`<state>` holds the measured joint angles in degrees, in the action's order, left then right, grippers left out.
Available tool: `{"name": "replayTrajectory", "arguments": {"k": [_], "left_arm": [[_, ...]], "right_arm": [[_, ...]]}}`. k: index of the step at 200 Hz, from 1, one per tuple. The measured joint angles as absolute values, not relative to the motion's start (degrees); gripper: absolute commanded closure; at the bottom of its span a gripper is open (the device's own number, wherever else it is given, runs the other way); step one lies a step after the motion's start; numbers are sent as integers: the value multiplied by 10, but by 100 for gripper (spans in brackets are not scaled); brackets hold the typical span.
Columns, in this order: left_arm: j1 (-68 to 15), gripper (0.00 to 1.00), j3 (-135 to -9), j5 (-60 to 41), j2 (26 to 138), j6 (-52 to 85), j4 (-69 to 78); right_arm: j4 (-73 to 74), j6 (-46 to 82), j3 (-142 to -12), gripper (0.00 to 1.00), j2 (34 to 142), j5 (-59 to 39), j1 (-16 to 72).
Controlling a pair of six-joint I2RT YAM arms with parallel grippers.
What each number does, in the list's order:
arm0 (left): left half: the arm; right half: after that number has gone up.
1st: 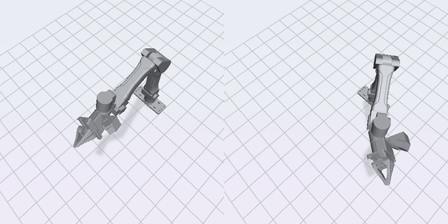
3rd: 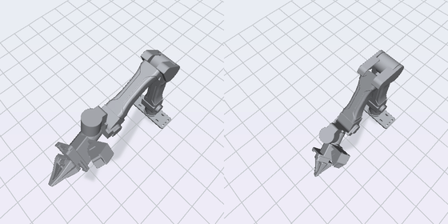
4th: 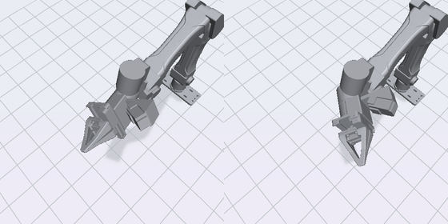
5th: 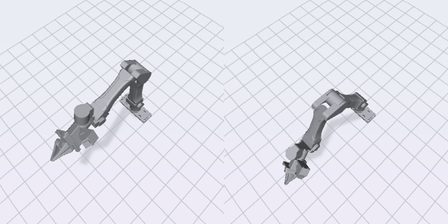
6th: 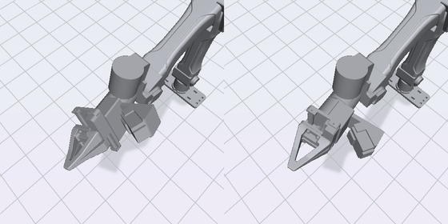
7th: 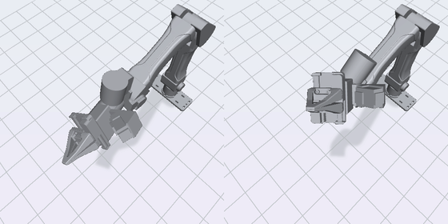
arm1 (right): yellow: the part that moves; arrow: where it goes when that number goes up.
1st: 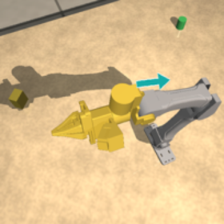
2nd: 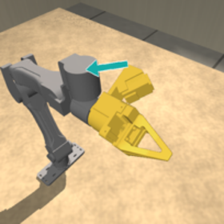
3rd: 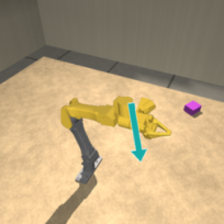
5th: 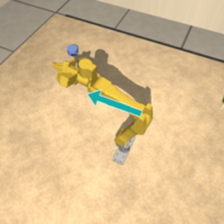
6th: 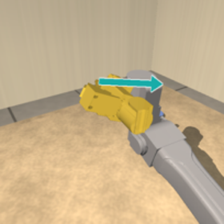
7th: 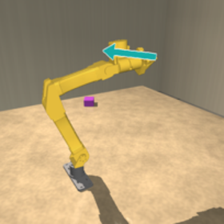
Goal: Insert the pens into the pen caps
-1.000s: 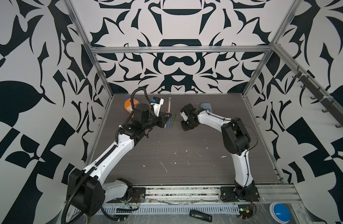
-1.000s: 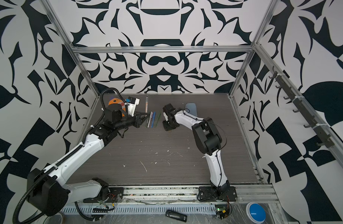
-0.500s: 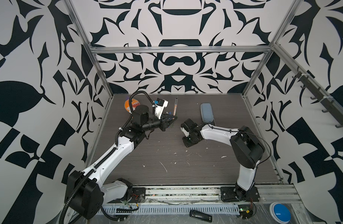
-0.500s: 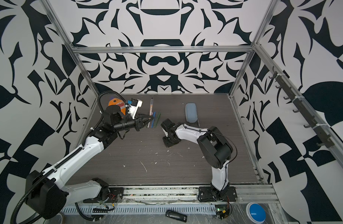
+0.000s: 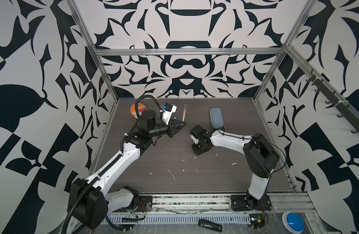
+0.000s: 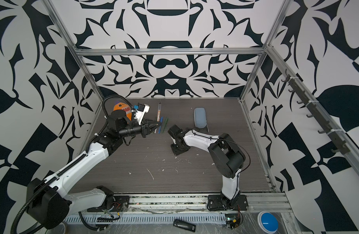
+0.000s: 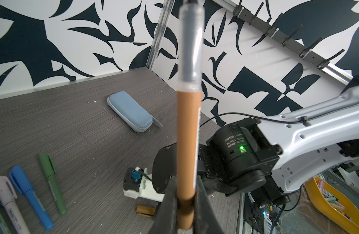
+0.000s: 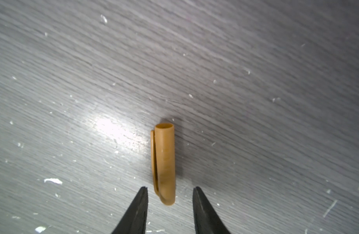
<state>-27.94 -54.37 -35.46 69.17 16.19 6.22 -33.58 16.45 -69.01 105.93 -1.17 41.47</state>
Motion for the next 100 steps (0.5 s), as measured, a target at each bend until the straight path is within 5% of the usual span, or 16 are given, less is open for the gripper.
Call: {"name": "replayTrajectory", "arguments": {"k": [100], "left_arm": [[-279, 99, -544, -358, 692, 160, 62]], "right_arm": [[-367, 157, -707, 63, 1083, 10, 402]]}}
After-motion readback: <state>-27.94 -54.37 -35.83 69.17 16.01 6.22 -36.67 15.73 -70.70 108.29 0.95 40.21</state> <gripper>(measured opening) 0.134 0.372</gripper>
